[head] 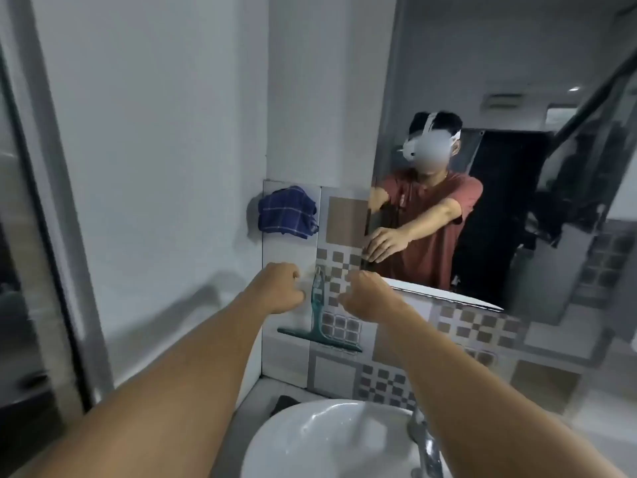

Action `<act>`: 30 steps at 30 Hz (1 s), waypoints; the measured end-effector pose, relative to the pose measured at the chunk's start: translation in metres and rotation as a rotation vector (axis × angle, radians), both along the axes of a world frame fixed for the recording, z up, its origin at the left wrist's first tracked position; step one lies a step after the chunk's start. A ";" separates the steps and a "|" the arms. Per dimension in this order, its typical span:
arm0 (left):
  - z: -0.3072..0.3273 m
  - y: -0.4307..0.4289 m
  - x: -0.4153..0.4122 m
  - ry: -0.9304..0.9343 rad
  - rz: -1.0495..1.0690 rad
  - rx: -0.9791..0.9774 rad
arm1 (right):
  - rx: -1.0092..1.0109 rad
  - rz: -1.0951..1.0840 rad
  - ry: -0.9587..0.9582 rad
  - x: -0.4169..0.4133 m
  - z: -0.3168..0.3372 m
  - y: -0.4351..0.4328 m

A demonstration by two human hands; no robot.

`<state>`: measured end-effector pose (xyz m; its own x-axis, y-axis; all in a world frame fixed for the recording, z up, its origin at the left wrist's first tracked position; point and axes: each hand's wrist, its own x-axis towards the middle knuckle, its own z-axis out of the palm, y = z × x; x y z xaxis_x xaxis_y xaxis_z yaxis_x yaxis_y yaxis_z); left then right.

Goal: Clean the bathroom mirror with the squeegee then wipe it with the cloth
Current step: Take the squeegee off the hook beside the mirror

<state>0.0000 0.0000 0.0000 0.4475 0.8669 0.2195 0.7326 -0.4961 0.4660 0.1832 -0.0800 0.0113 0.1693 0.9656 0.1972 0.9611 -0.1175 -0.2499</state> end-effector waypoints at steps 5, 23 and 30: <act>-0.035 0.040 0.010 -0.075 0.002 -0.060 | -0.053 -0.031 0.094 -0.002 -0.037 0.050; -0.111 0.102 0.074 -0.525 0.085 -0.212 | 0.209 -0.204 0.459 0.000 -0.103 0.121; -0.115 0.101 0.072 -0.670 0.073 -0.228 | 0.325 -0.160 0.678 -0.004 -0.104 0.117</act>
